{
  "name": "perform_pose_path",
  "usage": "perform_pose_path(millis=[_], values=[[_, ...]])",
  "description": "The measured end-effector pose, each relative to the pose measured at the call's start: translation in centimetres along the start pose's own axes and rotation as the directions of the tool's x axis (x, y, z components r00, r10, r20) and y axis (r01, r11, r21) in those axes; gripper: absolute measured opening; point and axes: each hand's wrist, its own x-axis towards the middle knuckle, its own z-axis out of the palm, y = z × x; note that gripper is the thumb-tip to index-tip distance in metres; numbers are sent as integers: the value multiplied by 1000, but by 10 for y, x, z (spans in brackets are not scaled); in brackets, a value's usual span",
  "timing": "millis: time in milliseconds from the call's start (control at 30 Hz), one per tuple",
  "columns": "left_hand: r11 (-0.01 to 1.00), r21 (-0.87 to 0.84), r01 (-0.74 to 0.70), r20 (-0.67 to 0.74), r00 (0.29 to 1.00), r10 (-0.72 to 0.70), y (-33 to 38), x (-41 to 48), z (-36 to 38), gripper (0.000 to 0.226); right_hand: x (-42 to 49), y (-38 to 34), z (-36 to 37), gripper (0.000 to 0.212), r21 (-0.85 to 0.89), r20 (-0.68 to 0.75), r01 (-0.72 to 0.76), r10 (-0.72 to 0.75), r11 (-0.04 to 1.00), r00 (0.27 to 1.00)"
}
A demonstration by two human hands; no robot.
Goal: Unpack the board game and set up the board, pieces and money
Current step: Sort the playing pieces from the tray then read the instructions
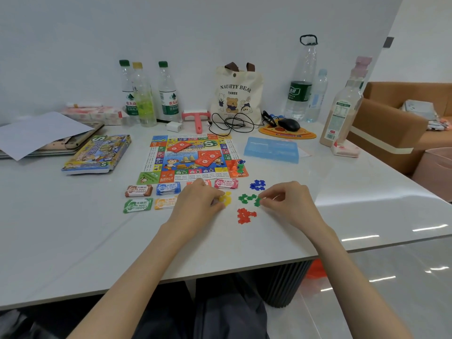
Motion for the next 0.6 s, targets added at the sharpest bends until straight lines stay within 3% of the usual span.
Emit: perform_pose_path(millis=[333,500,600], values=[[999,-18,29,-9,1000,-29,3,6,2,35,16,1,7,12,-59,52,8,-5,998,999],[998,-38,46,8,999,-46,4,13,4,36,24,-9,13,16,-165,109,165,-148,972,983],[998,-41,51,26,998,-50,4,16,5,36,26,-14,22,16,-220,165,186,-151,958,975]])
